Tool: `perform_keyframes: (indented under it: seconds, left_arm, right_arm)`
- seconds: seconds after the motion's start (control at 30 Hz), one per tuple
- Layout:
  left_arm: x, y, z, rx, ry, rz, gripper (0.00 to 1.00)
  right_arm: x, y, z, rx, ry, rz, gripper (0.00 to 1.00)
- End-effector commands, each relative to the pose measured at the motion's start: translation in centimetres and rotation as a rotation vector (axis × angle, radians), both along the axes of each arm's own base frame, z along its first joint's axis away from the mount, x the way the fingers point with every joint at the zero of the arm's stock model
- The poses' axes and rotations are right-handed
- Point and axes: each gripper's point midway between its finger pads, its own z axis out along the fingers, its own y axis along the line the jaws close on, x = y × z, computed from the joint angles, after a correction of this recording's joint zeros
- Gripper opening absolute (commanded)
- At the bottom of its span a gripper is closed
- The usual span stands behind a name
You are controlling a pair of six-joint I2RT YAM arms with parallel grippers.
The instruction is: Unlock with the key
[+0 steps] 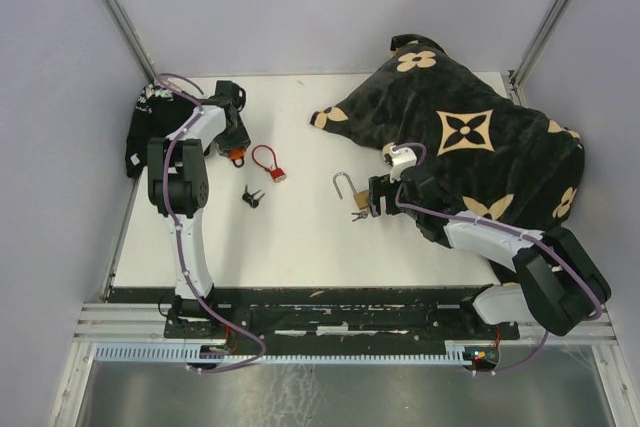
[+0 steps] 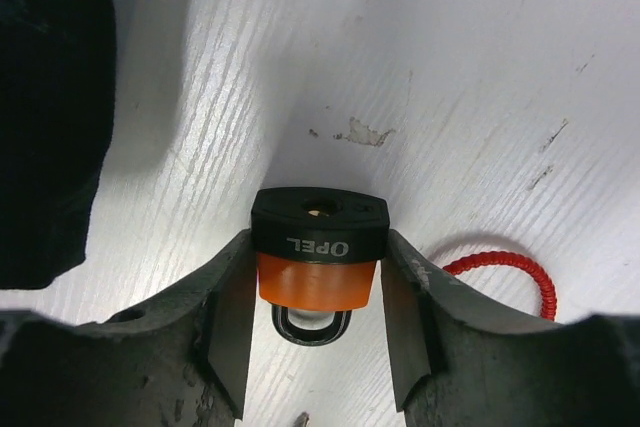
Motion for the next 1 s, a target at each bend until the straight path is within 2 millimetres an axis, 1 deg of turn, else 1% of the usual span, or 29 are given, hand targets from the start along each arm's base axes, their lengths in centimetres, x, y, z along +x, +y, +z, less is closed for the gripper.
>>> perform_keyframes:
  seconds: [0.0,0.1,0.2,0.3,0.33,0.5,0.6,0.73,0.77,0.83,0.97]
  left_arm:
    - [0.0,0.1,2.7,0.014,-0.031,-0.070,0.47]
    - [-0.8,-0.2,4.6,0.019,-0.056,-0.103,0.41]
    - [-2.0,-1.1,6.3,0.025,-0.073,-0.158,0.37]
    - [-3.8,-3.2,7.8,0.014,-0.093,-0.231,0.37]
    - [-4.5,-4.3,8.2,0.004,-0.102,-0.264,0.37]
    - [-8.9,-10.6,8.2,-0.002,-0.088,-0.458,0.38]
    - [-11.5,-14.4,7.6,-0.004,-0.065,-0.569,0.39]
    - [-14.3,-19.0,6.5,-0.034,-0.060,-0.674,0.40]
    - [-15.1,-20.4,6.2,-0.043,-0.062,-0.710,0.40]
    - [-16.2,-22.3,5.8,-0.052,-0.066,-0.759,0.41]
    - [-17.9,-24.6,4.6,-0.045,-0.076,-0.823,0.42]
  right_arm:
    - [0.9,0.4,0.9,-0.008,-0.034,-0.002,0.87]
    - [0.8,0.4,1.2,-0.001,-0.041,0.001,0.87]
    - [0.6,0.3,1.8,0.012,-0.055,0.001,0.87]
    - [0.5,0.2,2.4,0.024,-0.076,-0.002,0.87]
    - [0.5,0.1,2.5,0.025,-0.080,-0.004,0.87]
    - [0.4,-0.2,3.0,0.031,-0.101,-0.015,0.87]
    - [0.5,-0.5,3.1,0.026,-0.107,-0.026,0.86]
    - [0.5,-0.6,3.1,0.023,-0.112,-0.032,0.86]
    - [0.5,-0.6,3.1,0.023,-0.113,-0.032,0.86]
    - [0.5,-0.7,3.1,0.017,-0.113,-0.035,0.86]
    - [0.5,-0.8,3.0,0.012,-0.113,-0.037,0.86]
